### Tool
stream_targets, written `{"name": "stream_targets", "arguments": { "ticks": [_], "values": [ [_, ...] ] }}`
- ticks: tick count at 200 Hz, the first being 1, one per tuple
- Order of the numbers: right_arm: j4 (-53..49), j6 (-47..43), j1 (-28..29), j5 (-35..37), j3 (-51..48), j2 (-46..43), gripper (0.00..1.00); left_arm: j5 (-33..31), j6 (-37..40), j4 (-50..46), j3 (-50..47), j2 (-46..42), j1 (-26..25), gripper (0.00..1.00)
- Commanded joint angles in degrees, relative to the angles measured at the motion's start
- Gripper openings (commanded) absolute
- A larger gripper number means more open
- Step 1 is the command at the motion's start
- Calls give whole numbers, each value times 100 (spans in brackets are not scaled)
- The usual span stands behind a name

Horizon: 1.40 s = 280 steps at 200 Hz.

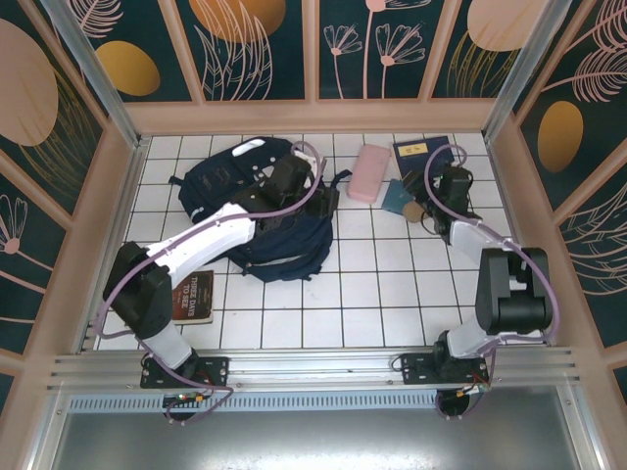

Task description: Pack the student bag

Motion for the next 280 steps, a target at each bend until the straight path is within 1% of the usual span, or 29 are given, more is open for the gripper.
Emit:
{"name": "stream_targets", "arguments": {
  "ticks": [1,9,24,39,65,73,80,87,98,114,131,143,162,190,208,233,252,256,280],
  "values": [
    [-155,-292,-284,524,642,492,64,216,-538,582,556,620,-13,61],
    [-265,-350,-382,643,906,719,68,262,-656,657,753,865,-14,58],
    [-581,-419,-589,750,1510,1233,71,296,-940,799,1136,1354,-12,55],
    [-913,-446,-790,677,2169,1759,74,348,-1136,859,1603,1878,-11,53],
    [-1390,-630,-1006,645,3158,2514,77,326,-1235,898,2311,2600,-19,53],
    [-1483,-709,-1065,630,3451,2703,80,348,-1243,924,2504,2775,-23,53],
    [-1588,-757,-1126,612,3700,2879,80,382,-1252,910,2708,2955,-14,53],
    [-1726,-783,-1187,595,3978,3058,84,428,-1256,891,2934,3130,-25,53],
    [-1920,-850,-1274,450,4438,3367,85,455,-1293,825,3287,3421,-13,53],
    [-2504,-1011,-1367,159,5391,4016,86,485,-1335,695,3744,3810,-16,53],
    [-3315,-1245,-1425,-2,6727,4837,87,559,-1386,696,4001,4088,-21,53],
    [-3798,-1288,-1490,-129,7580,5375,87,575,-1398,688,4097,4193,-12,53],
    [-4205,-1281,-1571,-565,8615,6032,88,569,-1377,688,4112,4273,-13,53],
    [-5113,-1359,-1539,-963,10353,7011,89,535,-1336,652,4076,4300,-13,53],
    [-5632,-1394,-1489,-1214,11166,7452,89,573,-1333,653,4064,4300,-10,53],
    [-6257,-1509,-1283,-1440,11791,7753,87,567,-1314,620,4040,4289,-18,53],
    [-6811,-1613,-1017,-1351,12341,7918,87,538,-1296,600,3972,4265,-16,53],
    [-6867,-1634,-967,-1353,12324,7896,85,538,-1296,592,3955,4257,-15,53],
    [-7185,-1667,-601,-1207,12351,7747,84,543,-1289,602,3813,4200,-11,53]
  ]
}}
